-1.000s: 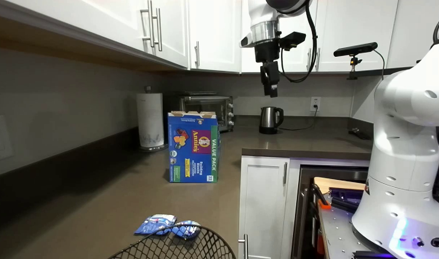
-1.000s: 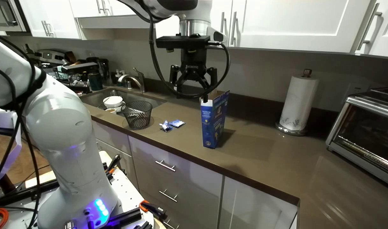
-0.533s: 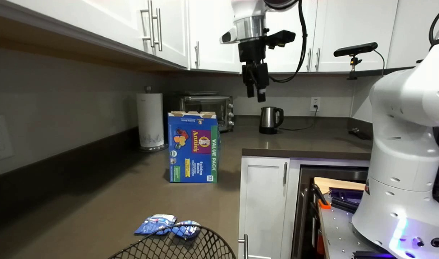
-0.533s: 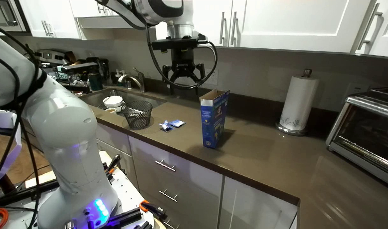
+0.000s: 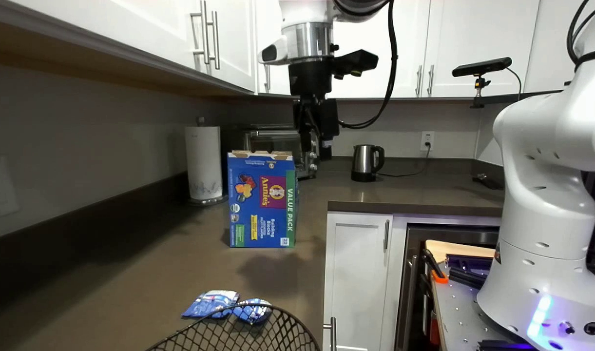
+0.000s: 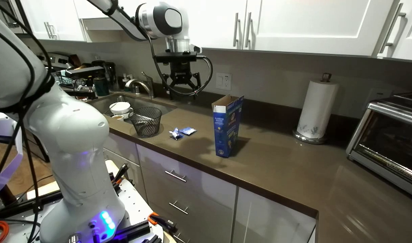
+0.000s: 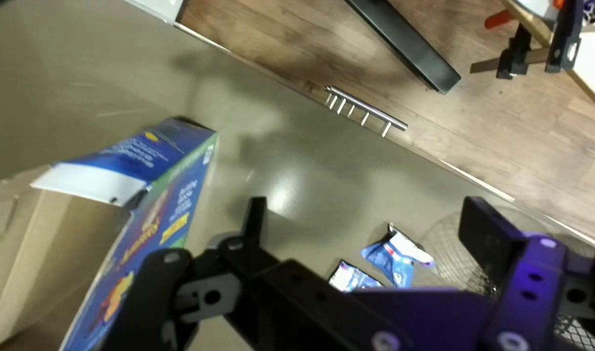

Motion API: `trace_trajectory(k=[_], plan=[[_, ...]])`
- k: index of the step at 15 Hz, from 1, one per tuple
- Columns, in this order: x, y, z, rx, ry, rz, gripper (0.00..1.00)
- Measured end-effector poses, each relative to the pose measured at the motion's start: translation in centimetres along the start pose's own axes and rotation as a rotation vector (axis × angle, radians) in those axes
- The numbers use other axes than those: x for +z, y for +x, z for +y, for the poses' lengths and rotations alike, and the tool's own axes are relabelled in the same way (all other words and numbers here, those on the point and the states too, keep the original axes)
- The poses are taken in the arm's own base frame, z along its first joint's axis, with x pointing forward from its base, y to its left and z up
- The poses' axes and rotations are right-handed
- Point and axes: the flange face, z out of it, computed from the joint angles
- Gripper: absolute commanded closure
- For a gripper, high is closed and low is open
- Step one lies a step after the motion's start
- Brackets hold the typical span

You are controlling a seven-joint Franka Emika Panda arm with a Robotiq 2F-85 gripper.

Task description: Move the black basket backwards

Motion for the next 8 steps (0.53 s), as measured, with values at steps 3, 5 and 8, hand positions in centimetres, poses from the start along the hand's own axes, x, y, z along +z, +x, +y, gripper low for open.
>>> trace_trajectory(k=[3, 5, 8], plan=[[0.0, 2.1, -1.0, -0.006, 0.042, 0.046, 0.00], [-0.1, 3.2, -1.7, -0.014, 0.070, 0.058, 0.00], [0.2, 4.6, -2.7, -0.044, 0.084, 0.054, 0.00]])
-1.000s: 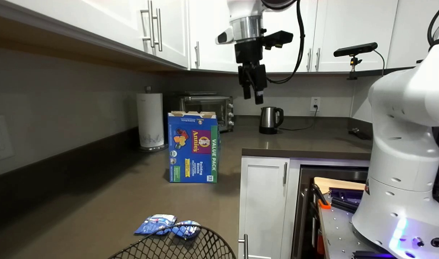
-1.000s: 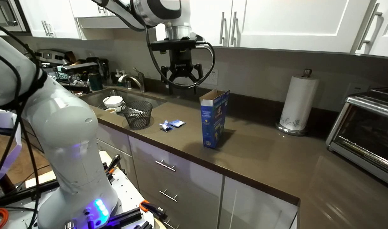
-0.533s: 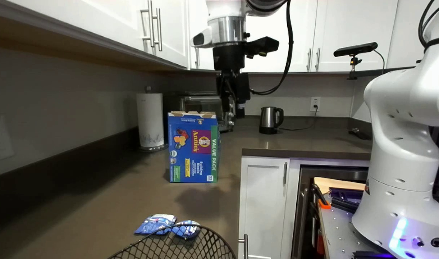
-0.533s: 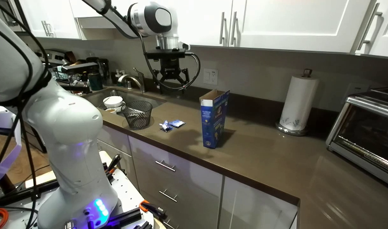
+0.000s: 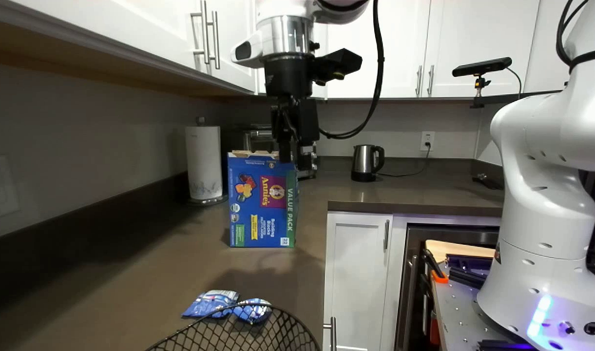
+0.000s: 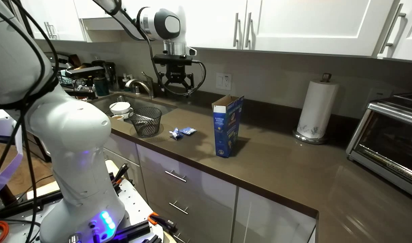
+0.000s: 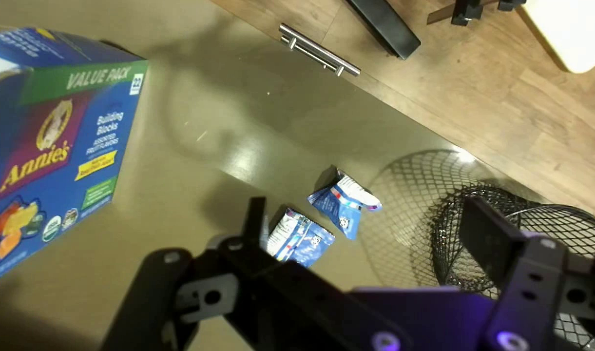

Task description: Move the black basket backwards

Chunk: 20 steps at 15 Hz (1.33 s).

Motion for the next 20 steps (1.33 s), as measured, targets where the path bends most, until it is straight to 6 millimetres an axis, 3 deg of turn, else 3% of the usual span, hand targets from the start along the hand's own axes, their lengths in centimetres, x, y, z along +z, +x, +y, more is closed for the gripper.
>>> trace_trajectory(k=[8, 12, 16, 20], plan=[[0.8, 0.3, -0.9, -0.019, -0.003, -0.022, 0.00], [3.4, 1.0, -4.7, -0.087, -0.020, -0.051, 0.00], [6.6, 2.9, -8.7, -0.170, -0.013, -0.028, 0.00], [9.2, 5.9, -10.2, -0.174, 0.067, 0.066, 0.00]])
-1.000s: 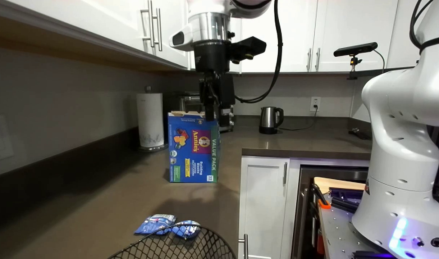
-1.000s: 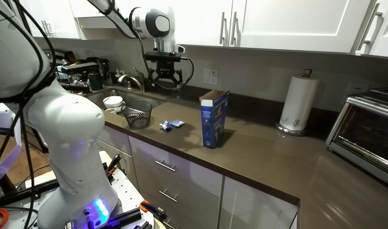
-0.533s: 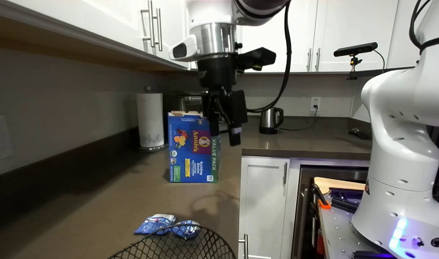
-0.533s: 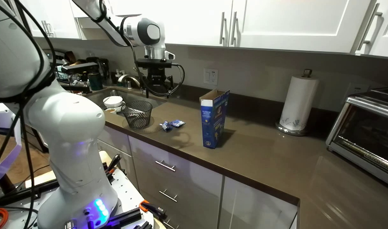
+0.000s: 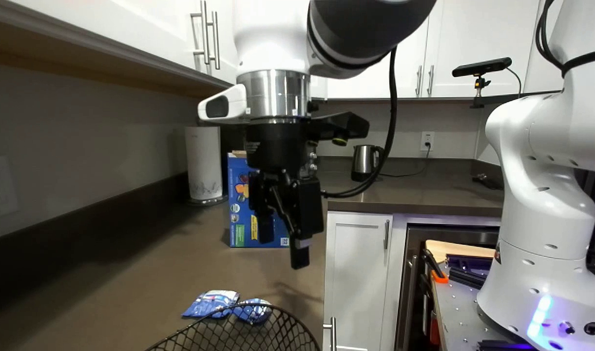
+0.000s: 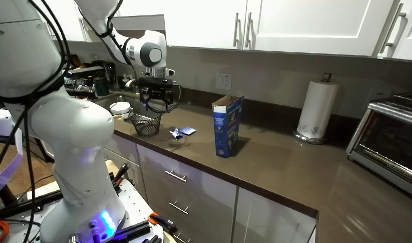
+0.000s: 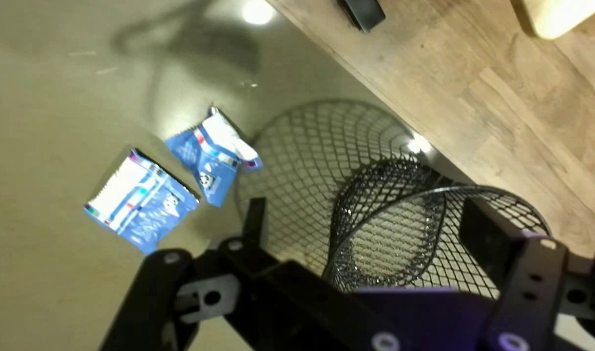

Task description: Move the black basket backwards

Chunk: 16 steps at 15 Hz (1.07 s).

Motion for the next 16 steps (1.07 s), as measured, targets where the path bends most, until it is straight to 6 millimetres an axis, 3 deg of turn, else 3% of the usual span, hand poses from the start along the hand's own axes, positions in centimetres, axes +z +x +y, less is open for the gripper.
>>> trace_trajectory(k=[4, 5, 6, 7, 11, 16], plan=[[2.3, 3.4, 0.9, 0.005, 0.070, 0.100, 0.04], [2.9, 4.2, 1.1, 0.002, 0.082, 0.107, 0.16], [3.6, 4.9, 1.2, -0.004, 0.093, 0.110, 0.15], [4.4, 5.6, 1.2, -0.008, 0.104, 0.108, 0.30], [7.0, 7.4, 1.2, -0.024, 0.143, 0.084, 0.58], [8.0, 8.0, 2.9, -0.003, 0.164, 0.088, 0.91]])
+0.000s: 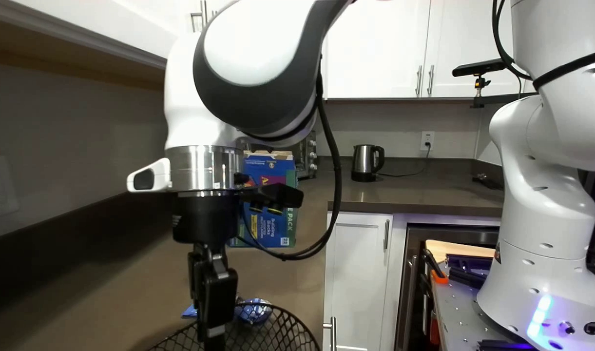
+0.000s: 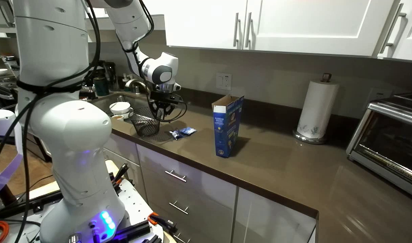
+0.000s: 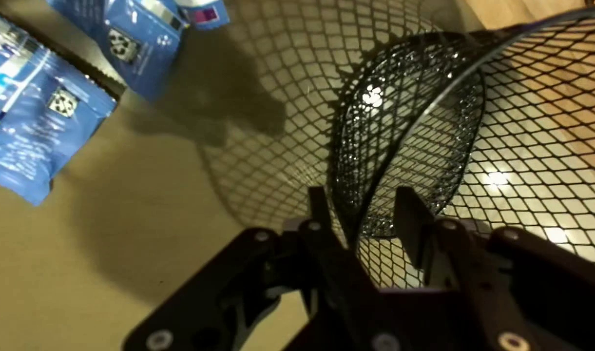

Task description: Move the black basket backwards

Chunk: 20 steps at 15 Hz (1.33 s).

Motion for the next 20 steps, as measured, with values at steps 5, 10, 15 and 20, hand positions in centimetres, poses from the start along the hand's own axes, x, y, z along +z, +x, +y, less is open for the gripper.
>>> trace_trajectory(k=[5, 10, 15, 20], plan=[[-1.3, 0.3, 1.7, 0.024, -0.009, 0.030, 1.00], [-1.9, 1.0, 1.4, 0.012, -0.011, 0.045, 0.98], [-2.8, 1.6, 1.5, 0.009, -0.034, 0.081, 0.98], [-6.3, 1.8, 3.8, 0.048, -0.125, 0.208, 0.98]])
